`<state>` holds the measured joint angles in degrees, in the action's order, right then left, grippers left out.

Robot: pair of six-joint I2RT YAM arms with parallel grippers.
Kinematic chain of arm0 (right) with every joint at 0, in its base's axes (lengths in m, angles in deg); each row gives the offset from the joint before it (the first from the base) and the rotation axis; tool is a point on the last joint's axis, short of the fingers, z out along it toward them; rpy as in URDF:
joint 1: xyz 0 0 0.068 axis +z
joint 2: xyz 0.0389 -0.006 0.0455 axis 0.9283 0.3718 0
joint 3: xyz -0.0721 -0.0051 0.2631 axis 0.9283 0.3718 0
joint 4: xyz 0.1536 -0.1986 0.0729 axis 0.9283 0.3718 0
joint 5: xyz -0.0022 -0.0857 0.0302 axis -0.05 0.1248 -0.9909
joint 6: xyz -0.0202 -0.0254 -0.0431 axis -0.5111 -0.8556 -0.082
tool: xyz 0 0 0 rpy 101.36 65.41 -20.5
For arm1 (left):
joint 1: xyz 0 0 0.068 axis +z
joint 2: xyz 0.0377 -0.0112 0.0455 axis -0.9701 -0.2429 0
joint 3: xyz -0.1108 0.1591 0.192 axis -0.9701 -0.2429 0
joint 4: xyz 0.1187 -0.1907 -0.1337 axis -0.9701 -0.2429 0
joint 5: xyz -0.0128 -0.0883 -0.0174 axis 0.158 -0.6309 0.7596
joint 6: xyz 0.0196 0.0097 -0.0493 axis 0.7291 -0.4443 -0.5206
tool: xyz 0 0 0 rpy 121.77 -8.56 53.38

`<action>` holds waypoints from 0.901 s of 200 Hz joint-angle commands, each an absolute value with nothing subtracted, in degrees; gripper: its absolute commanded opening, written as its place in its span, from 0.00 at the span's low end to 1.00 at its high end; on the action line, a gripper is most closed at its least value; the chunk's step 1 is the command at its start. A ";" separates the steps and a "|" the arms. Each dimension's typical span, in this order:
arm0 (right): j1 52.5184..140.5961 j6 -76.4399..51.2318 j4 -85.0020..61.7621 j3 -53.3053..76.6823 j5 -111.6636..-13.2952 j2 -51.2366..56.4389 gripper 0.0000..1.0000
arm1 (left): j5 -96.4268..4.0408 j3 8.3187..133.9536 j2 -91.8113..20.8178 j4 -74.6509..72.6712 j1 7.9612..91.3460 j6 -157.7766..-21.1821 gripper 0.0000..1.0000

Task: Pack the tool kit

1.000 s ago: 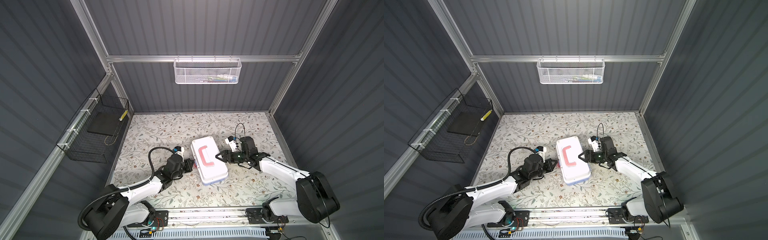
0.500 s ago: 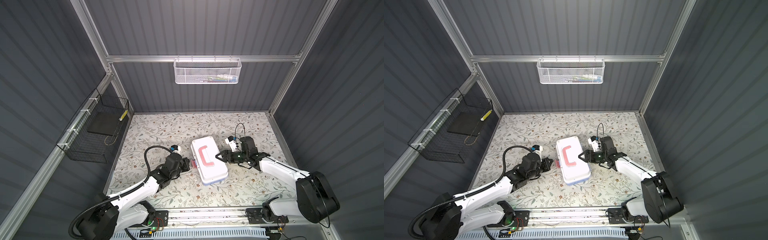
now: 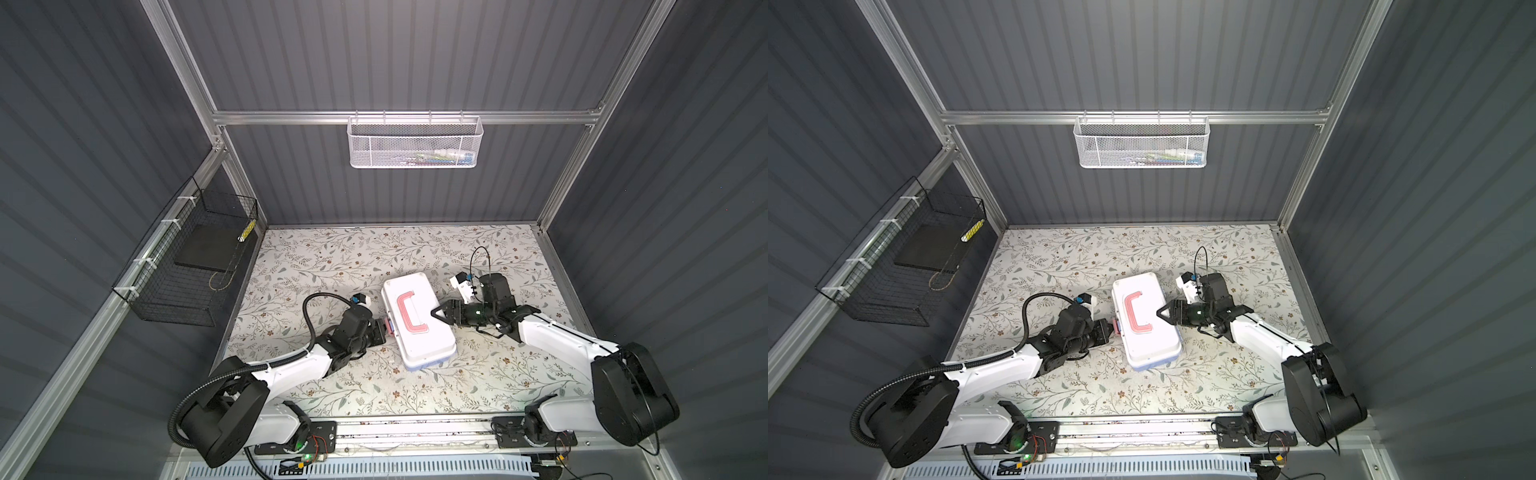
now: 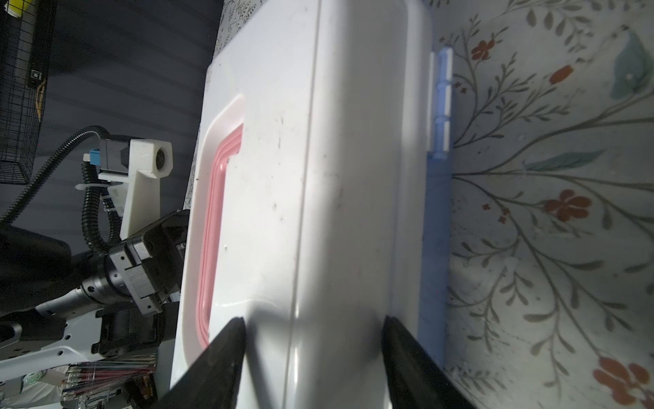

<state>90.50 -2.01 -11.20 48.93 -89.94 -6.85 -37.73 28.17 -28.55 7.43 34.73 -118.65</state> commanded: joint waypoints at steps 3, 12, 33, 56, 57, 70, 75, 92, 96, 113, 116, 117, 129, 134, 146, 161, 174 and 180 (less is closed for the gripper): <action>91.18 -1.88 -10.72 50.13 -91.79 -5.26 0.63 | -40.22 30.78 -28.55 10.81 34.45 -118.18 0.00; 91.13 -1.89 -10.68 50.14 -91.89 -5.14 0.63 | -40.25 30.97 -28.43 11.05 34.23 -118.31 0.00; 91.16 -1.94 -10.84 50.04 -91.97 -4.72 0.63 | -40.39 31.73 -28.80 10.88 33.74 -118.14 0.00; 91.15 -1.91 -11.01 50.09 -92.03 -4.52 0.63 | -40.38 31.71 -29.85 11.65 32.93 -118.59 0.00; 91.13 -1.91 -11.02 50.05 -92.05 -4.52 0.63 | -40.40 31.73 -29.88 11.75 32.90 -118.67 0.00; 91.14 -2.11 -10.65 50.00 -91.88 -4.73 0.63 | -40.43 31.59 -29.96 11.72 32.75 -119.06 0.00; 91.19 -2.23 -10.40 49.96 -91.76 -4.90 0.63 | -39.88 31.57 -29.64 10.83 32.73 -119.10 0.00; 91.18 -2.69 -9.24 49.75 -91.17 -5.65 0.63 | -37.09 31.77 -26.88 5.67 32.72 -118.12 0.00; 91.19 -2.84 -9.02 49.56 -91.02 -5.78 0.63 | -36.33 31.95 -26.01 3.97 32.76 -117.86 0.00; 91.13 -3.18 -8.47 49.27 -90.95 -5.92 0.63 | -34.59 32.19 -22.68 -0.35 32.71 -116.91 0.11; 91.17 -3.15 -8.33 49.21 -90.93 -5.86 0.63 | -34.48 32.06 -22.26 -0.64 32.70 -116.91 0.13; 91.19 -3.15 -8.32 49.22 -90.92 -5.85 0.63 | -34.46 32.03 -22.08 -0.64 32.75 -116.91 0.14; 91.18 -3.16 -8.48 49.00 -91.04 -5.60 0.63 | -34.80 31.72 -21.15 -0.74 32.73 -116.99 0.28; 91.12 -3.13 -8.51 48.98 -91.05 -5.45 0.63 | -34.97 31.80 -21.22 -0.73 32.77 -116.92 0.32; 91.12 -3.00 -8.81 48.81 -91.24 -5.09 0.63 | -35.38 32.21 -22.14 -0.49 32.75 -116.68 0.36; 91.12 -2.66 -9.26 48.79 -91.48 -4.96 0.63 | -35.90 33.32 -24.79 -0.20 32.71 -115.76 0.37; 91.13 -2.72 -9.03 48.87 -91.39 -5.04 0.63 | -36.68 34.95 -27.52 -0.46 32.79 -114.79 0.37; 91.17 -2.83 -8.87 48.86 -91.36 -5.13 0.63 | -36.92 35.76 -28.74 -0.92 32.74 -114.42 0.37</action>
<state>90.28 -2.16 -12.05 48.91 -90.25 -6.22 -35.52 32.57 -24.88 1.25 33.11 -116.99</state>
